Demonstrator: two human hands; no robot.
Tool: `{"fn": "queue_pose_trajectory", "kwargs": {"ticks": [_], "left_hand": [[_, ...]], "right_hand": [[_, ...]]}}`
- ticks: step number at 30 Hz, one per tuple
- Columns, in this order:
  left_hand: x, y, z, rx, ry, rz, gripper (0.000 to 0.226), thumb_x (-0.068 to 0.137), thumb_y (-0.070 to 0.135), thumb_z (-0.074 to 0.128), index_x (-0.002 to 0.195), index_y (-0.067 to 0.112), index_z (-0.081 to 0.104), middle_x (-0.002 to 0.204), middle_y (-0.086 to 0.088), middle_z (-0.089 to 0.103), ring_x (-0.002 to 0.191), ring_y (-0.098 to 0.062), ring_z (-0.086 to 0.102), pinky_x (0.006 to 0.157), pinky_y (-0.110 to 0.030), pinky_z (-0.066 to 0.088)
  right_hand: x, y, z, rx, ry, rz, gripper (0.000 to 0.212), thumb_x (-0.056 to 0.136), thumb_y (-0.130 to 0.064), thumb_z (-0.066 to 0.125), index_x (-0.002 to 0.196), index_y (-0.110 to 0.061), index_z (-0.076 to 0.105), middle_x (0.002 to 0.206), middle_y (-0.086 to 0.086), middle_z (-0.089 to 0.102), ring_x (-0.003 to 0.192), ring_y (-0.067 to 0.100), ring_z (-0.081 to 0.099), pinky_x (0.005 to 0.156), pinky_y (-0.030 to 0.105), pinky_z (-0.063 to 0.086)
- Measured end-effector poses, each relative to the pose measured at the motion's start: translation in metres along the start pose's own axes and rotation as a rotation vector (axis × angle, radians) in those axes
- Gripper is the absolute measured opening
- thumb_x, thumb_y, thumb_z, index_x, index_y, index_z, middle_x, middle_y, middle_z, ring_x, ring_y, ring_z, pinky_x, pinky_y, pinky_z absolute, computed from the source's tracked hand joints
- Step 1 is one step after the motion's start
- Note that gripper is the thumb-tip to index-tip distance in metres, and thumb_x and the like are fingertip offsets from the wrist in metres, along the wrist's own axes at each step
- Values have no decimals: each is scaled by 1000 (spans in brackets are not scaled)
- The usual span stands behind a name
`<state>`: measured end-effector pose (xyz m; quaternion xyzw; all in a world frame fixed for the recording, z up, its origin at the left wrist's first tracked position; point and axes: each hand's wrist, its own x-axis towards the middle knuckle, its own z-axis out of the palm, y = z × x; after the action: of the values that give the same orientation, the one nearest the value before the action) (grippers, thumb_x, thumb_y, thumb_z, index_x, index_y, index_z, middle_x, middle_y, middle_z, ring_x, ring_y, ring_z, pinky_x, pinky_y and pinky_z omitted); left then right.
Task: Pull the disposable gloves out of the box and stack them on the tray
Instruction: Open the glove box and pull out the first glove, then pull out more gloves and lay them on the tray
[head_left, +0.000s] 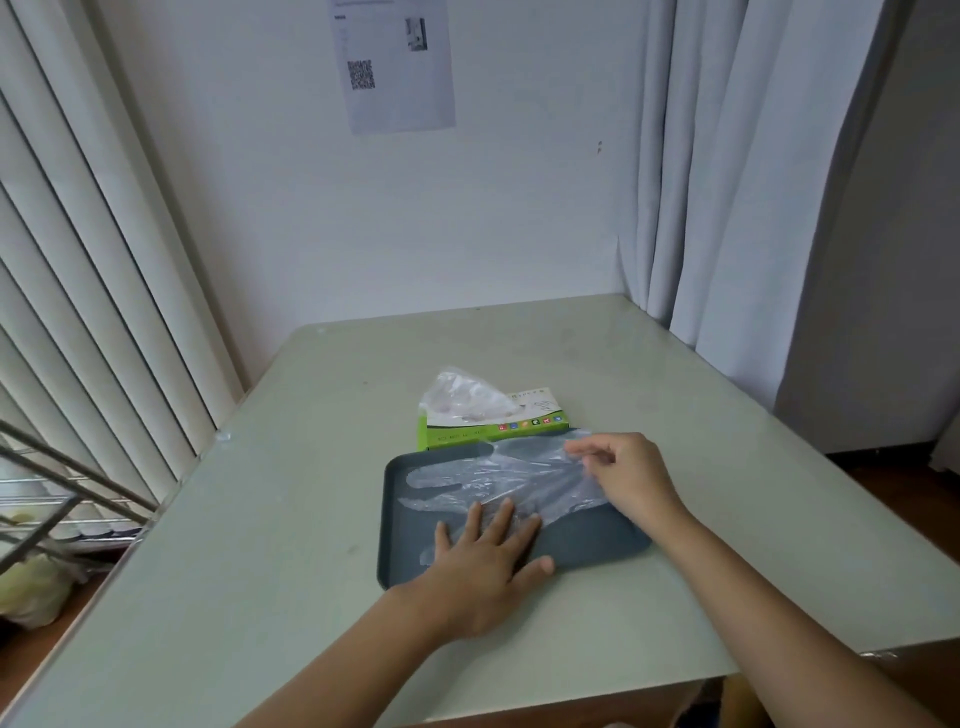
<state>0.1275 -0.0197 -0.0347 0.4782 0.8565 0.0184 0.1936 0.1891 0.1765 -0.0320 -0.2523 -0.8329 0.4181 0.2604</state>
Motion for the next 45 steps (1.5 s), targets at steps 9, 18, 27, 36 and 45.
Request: {"fn": "queue_pose_trajectory", "kwargs": {"ticks": [9,18,27,36,45], "left_hand": [[-32,-5,-12,89,-164,-141,83,88,75,20,151,33,-13,159,2,-20,146,-33,-16,117,-55,-7],[-59,-13,-38,225,-211,-159,74,89,73,26,152,35,18,154,-8,32,144,-26,22,117,-46,3],[24,-27,-72,-165,349,59,42,98,10,37,136,17,52,132,-5,58,116,-24,56,97,-31,43],[59,-27,-34,-122,199,118,59,103,42,32,153,15,19,160,-4,20,146,-16,20,114,-22,11],[57,-39,-47,-89,483,-112,26,97,18,42,112,13,63,112,-6,63,97,-25,61,79,-34,48]], "right_hand": [[-8,-13,-8,-614,-58,-140,47,92,-7,52,139,-16,45,149,6,31,133,23,34,103,23,30],[-19,-23,18,-658,-644,-232,64,97,-49,42,152,-24,19,161,2,4,148,19,1,117,33,6],[-25,-21,13,-705,-693,-175,75,94,-61,38,153,-30,4,161,3,-10,148,23,-9,118,37,-1],[-25,-17,-2,-750,-776,-104,76,94,-59,40,152,-34,-2,160,-1,-13,148,21,-9,119,36,1],[-26,-17,-2,-742,-767,-89,76,93,-60,41,152,-35,-1,160,-2,-13,148,19,-9,119,36,3]]}}
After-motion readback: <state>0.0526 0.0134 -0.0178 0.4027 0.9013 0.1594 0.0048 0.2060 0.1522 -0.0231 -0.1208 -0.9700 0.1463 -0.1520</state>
